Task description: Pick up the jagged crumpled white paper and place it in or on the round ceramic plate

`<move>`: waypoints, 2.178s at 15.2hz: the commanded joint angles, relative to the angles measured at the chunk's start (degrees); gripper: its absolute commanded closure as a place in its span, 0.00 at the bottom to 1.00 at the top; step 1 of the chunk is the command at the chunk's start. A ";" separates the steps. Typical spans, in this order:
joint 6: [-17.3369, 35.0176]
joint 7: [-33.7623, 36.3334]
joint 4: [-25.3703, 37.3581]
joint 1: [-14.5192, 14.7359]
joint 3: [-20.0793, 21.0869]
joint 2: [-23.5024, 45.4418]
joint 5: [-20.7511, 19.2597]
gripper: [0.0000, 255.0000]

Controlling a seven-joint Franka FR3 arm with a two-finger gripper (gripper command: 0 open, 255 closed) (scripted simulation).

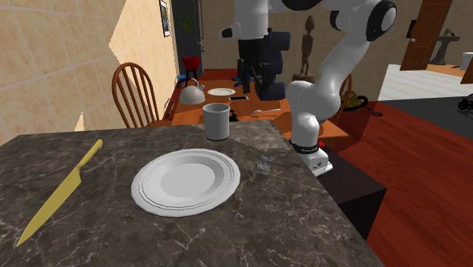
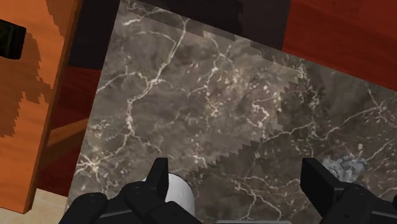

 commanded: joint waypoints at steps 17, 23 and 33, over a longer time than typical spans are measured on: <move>24.92 25.02 -2.65 0.75 22.55 12.28 7.94 0.00; 27.96 25.10 -4.58 0.67 23.42 13.40 8.16 0.00; 27.95 25.02 -4.59 0.63 23.35 13.40 8.13 1.00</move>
